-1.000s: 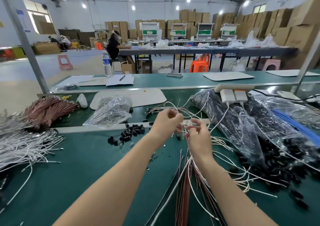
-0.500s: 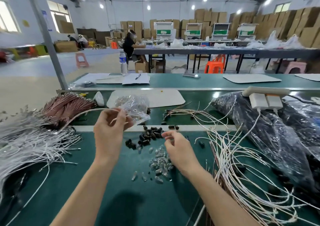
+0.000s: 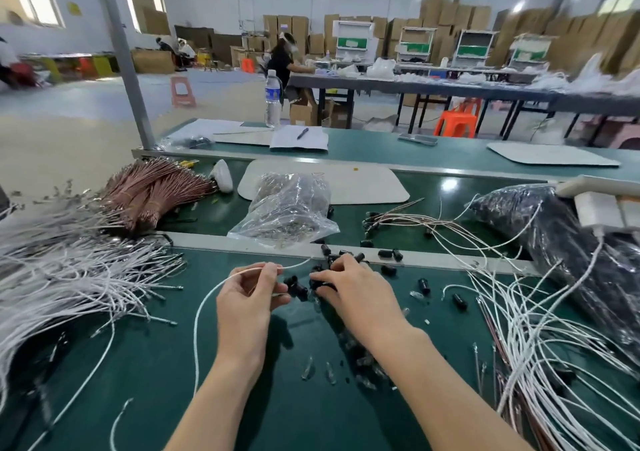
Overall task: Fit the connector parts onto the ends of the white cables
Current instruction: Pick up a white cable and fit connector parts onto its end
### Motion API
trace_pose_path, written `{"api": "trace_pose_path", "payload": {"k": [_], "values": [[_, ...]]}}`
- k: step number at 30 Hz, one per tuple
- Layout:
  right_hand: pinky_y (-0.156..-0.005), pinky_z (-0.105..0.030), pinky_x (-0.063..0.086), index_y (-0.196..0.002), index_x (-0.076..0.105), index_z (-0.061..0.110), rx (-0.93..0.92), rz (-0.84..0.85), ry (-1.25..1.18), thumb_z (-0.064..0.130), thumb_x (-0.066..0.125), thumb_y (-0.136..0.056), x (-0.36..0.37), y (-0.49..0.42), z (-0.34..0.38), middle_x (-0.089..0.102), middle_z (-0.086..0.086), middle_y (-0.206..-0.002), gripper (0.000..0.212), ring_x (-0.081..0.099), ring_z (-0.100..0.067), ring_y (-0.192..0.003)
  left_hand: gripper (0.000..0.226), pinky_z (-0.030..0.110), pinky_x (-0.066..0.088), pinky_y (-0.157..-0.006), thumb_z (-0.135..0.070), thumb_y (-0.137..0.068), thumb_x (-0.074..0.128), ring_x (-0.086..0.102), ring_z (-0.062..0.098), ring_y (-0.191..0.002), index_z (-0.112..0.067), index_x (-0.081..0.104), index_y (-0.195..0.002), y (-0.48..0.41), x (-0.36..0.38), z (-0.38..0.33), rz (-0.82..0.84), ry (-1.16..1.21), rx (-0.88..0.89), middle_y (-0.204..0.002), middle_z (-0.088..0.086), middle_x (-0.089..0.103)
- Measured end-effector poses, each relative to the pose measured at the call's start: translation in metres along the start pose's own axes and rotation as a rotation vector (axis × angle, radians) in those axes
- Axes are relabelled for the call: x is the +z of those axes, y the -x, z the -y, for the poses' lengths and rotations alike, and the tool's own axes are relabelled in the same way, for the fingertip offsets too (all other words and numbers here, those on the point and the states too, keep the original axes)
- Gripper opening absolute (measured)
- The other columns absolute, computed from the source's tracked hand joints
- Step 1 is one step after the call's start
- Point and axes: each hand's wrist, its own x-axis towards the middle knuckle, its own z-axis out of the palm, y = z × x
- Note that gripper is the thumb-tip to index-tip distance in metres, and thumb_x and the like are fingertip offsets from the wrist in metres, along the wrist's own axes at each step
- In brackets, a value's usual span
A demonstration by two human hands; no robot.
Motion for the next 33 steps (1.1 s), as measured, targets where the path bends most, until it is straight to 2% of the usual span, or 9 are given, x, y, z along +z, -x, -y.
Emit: {"api": "trace_pose_path", "payload": {"k": [5, 8, 11, 14, 17, 19, 22, 28, 33], "values": [[-0.086, -0.032, 0.047, -0.118, 0.064, 0.022, -0.018, -0.091, -0.012, 0.045, 0.049, -0.102, -0.005, 0.000, 0.000, 0.054, 0.004, -0.120, 0.032, 0.058, -0.018, -0.101, 0.012, 0.022, 0.057, -0.060, -0.021, -0.092, 0.070, 0.066, 0.011, -0.067, -0.009, 0.070, -0.092, 0.001, 0.000, -0.001, 0.020, -0.011, 0.012, -0.082, 0.002, 0.075], [-0.074, -0.025, 0.051, -0.094, 0.063, 0.021, 0.114, -0.192, -0.371, 0.042, 0.056, -0.098, -0.019, 0.018, -0.009, 0.063, 0.012, -0.096, 0.022, 0.060, -0.005, -0.083, 0.016, 0.022, 0.056, -0.058, -0.023, -0.091, 0.071, 0.065, 0.012, -0.067, -0.008, 0.068, -0.097, 0.006, 0.001, -0.007, 0.034, -0.023, 0.033, -0.083, 0.002, 0.074], [-0.060, -0.014, 0.048, -0.082, 0.060, 0.025, 0.210, -0.302, -0.666, 0.033, 0.067, -0.091, -0.031, 0.049, -0.023, 0.068, 0.012, -0.074, 0.014, 0.063, -0.001, -0.068, 0.016, 0.025, 0.056, -0.059, -0.025, -0.091, 0.071, 0.066, 0.014, -0.067, -0.011, 0.067, -0.097, 0.018, 0.004, -0.015, 0.088, -0.095, 0.093, -0.080, 0.004, 0.073], [-0.062, -0.009, 0.046, -0.084, 0.063, 0.027, 0.215, -0.320, -0.788, 0.033, 0.072, -0.090, -0.035, 0.080, -0.031, 0.070, 0.016, -0.080, 0.012, 0.065, -0.002, -0.069, 0.012, 0.024, 0.056, -0.059, -0.030, -0.090, 0.070, 0.066, 0.016, -0.066, -0.019, 0.069, -0.091, 0.037, 0.012, -0.023, 0.179, -0.136, 0.167, -0.079, 0.008, 0.071], [-0.077, -0.014, 0.050, -0.095, 0.067, 0.035, 0.196, -0.281, -0.837, 0.048, 0.071, -0.085, -0.034, 0.100, -0.039, 0.070, 0.018, -0.093, 0.017, 0.067, -0.003, -0.086, 0.007, 0.023, 0.055, -0.059, -0.035, -0.087, 0.070, 0.066, 0.016, -0.066, -0.029, 0.070, -0.086, 0.060, 0.023, -0.025, 0.263, -0.215, 0.252, -0.080, 0.003, 0.068], [-0.083, -0.015, 0.049, -0.099, 0.070, 0.040, 0.191, -0.295, -0.880, 0.053, 0.071, -0.081, -0.034, 0.103, -0.043, 0.067, 0.018, -0.098, 0.022, 0.066, -0.004, -0.093, 0.001, 0.029, 0.056, -0.061, -0.033, -0.088, 0.070, 0.066, 0.018, -0.069, -0.033, 0.070, -0.087, 0.071, 0.029, -0.022, 0.296, -0.260, 0.303, -0.082, 0.000, 0.069], [-0.082, -0.012, 0.048, -0.100, 0.073, 0.041, 0.178, -0.352, -0.946, 0.050, 0.073, -0.081, -0.035, 0.102, -0.045, 0.067, 0.015, -0.098, 0.022, 0.067, -0.006, -0.092, 0.003, 0.039, 0.054, -0.061, -0.032, -0.089, 0.070, 0.065, 0.023, -0.069, -0.032, 0.069, -0.091, 0.078, 0.034, -0.015, 0.299, -0.295, 0.367, -0.082, 0.000, 0.070], [-0.081, -0.012, 0.047, -0.103, 0.072, 0.042, 0.173, -0.347, -0.943, 0.042, 0.075, -0.083, -0.038, 0.103, -0.046, 0.065, 0.013, -0.098, 0.020, 0.066, -0.009, -0.091, 0.009, 0.036, 0.055, -0.058, -0.037, -0.089, 0.071, 0.067, 0.020, -0.070, -0.032, 0.068, -0.096, 0.079, 0.033, -0.013, 0.316, -0.340, 0.395, -0.085, -0.002, 0.072], [-0.077, -0.013, 0.047, -0.100, 0.075, 0.039, 0.176, -0.313, -0.900, 0.031, 0.076, -0.083, -0.039, 0.104, -0.044, 0.061, 0.016, -0.096, 0.019, 0.062, -0.011, -0.080, 0.007, 0.032, 0.056, -0.057, -0.036, -0.087, 0.071, 0.067, 0.019, -0.069, -0.032, 0.069, -0.093, 0.079, 0.035, -0.015, 0.324, -0.322, 0.378, -0.083, 0.000, 0.072]]}}
